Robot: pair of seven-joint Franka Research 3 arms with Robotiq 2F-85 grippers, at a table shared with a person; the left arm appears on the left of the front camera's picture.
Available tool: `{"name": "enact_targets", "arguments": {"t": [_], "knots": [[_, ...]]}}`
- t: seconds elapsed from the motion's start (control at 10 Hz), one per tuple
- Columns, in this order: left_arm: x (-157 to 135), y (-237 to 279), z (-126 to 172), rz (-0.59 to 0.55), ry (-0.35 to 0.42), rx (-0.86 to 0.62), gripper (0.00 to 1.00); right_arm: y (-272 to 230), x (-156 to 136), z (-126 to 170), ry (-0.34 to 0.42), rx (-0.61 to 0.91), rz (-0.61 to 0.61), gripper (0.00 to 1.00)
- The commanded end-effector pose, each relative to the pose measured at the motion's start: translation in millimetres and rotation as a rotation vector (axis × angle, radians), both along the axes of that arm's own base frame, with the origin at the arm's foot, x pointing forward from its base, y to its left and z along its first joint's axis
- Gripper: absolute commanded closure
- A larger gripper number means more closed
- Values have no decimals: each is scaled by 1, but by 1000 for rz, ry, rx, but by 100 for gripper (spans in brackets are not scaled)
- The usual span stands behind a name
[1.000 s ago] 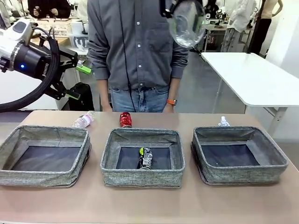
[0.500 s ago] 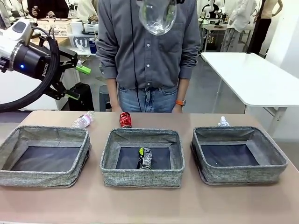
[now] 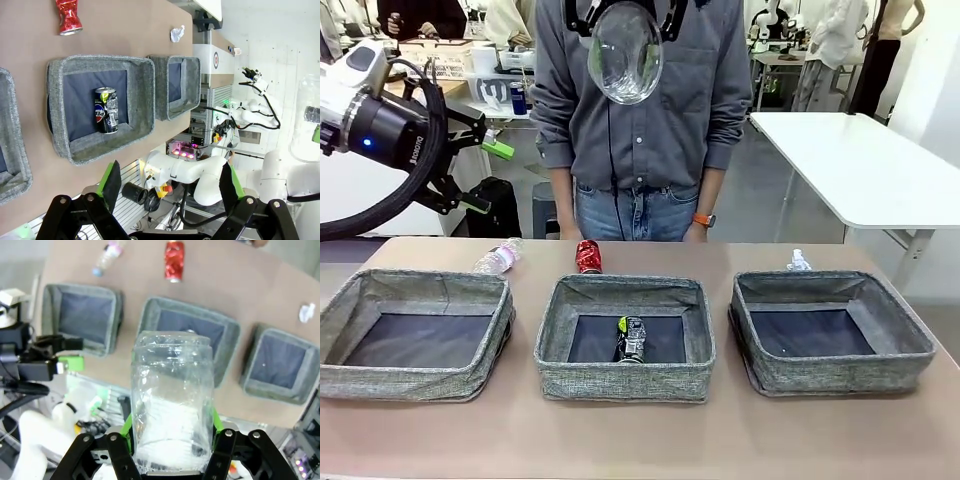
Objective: Sort the waste into the appropriate baskets.
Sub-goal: Pick up the waste item pointed out by the person, then place the picked waste into the Fabric basket indicated by the person.
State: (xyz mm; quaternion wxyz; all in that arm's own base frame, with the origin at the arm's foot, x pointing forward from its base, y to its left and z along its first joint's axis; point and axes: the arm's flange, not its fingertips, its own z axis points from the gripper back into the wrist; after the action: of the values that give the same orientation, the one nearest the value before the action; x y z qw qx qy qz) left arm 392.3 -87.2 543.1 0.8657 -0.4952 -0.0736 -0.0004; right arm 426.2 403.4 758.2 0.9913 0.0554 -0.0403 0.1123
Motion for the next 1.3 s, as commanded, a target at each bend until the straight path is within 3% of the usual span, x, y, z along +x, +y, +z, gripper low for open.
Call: {"name": "enact_targets", "arguments": {"t": [0.0, 1.2], "knots": [[-1, 2, 2, -8, -4, 3, 0, -6, -4, 8, -8, 1, -6, 42], [-1, 2, 2, -8, -4, 3, 0, -6, -4, 8, -8, 1, -6, 42]]}}
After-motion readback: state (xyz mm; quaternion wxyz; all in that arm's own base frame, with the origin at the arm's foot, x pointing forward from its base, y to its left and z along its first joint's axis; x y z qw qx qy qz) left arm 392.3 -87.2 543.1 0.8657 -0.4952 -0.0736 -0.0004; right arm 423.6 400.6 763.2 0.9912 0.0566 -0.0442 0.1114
